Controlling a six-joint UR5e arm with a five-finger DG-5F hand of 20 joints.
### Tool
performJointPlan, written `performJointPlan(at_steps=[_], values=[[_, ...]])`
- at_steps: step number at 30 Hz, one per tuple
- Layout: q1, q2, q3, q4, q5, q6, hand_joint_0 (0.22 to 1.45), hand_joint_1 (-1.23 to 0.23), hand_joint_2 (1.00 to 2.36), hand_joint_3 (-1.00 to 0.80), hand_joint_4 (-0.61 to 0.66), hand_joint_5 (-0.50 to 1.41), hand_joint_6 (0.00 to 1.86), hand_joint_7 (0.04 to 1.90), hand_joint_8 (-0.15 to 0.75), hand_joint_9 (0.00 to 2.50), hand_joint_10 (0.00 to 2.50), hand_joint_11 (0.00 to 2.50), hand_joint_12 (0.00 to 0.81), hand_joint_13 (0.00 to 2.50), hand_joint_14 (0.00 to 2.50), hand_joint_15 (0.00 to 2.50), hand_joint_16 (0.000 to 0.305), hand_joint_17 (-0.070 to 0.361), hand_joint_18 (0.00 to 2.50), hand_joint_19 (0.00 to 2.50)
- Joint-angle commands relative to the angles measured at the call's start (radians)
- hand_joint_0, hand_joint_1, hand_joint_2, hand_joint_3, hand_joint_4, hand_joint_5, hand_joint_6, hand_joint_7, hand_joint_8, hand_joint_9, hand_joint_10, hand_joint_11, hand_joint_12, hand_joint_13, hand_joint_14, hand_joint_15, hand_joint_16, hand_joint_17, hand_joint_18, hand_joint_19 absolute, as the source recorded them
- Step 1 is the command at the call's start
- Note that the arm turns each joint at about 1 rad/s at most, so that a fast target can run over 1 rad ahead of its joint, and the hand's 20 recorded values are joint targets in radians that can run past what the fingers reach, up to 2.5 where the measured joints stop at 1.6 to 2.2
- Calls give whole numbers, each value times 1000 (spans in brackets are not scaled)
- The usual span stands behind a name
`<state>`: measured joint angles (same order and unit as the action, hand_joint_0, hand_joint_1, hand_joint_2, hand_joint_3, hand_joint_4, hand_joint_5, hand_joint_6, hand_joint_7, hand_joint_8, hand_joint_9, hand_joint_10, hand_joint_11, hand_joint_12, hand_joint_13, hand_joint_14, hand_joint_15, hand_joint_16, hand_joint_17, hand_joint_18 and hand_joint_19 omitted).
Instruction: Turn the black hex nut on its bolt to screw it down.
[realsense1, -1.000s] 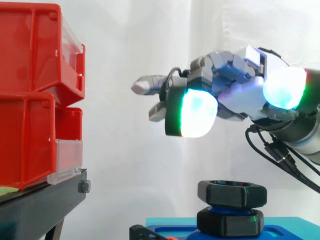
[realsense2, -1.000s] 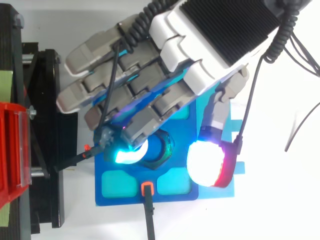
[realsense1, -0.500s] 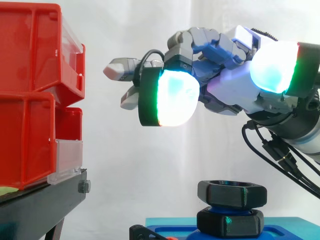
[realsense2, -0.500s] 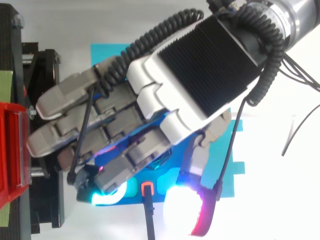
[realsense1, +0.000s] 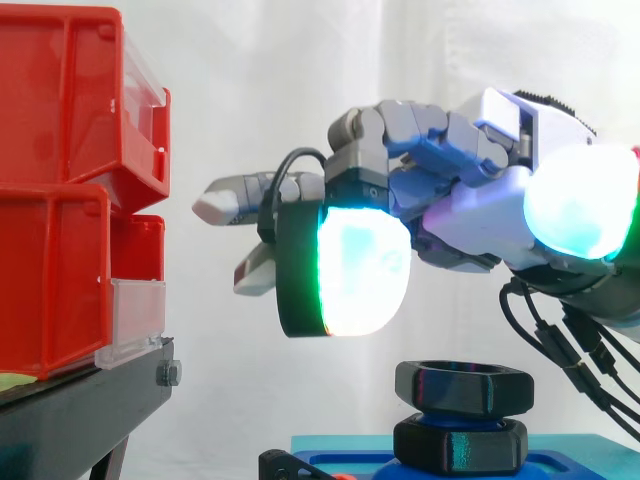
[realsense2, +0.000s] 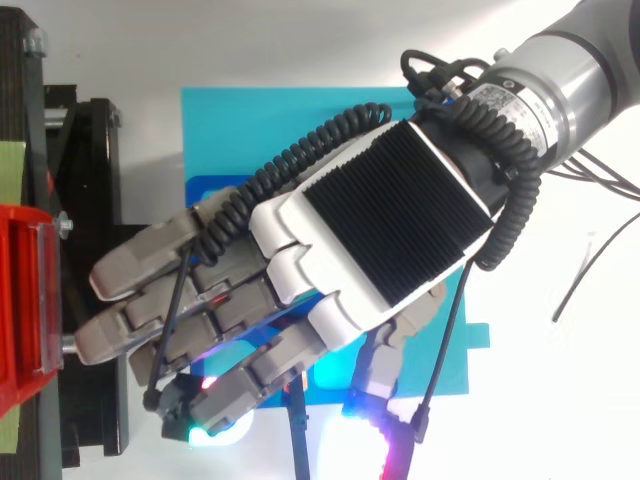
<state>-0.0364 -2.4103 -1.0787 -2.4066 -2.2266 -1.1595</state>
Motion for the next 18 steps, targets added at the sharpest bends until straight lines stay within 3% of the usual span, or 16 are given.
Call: performJointPlan(at_steps=[1,18], values=[[-7,-1,-4,0,-8,-2,436,-311,1000,-500,135,-133,550,1195,216,625,9,292,130,350,5,126,14,32,0,348],[-31,-1,-6,-2,-54,-5,438,-314,1000,-500,137,-138,574,1152,214,626,9,284,127,348,5,139,14,31,0,340]])
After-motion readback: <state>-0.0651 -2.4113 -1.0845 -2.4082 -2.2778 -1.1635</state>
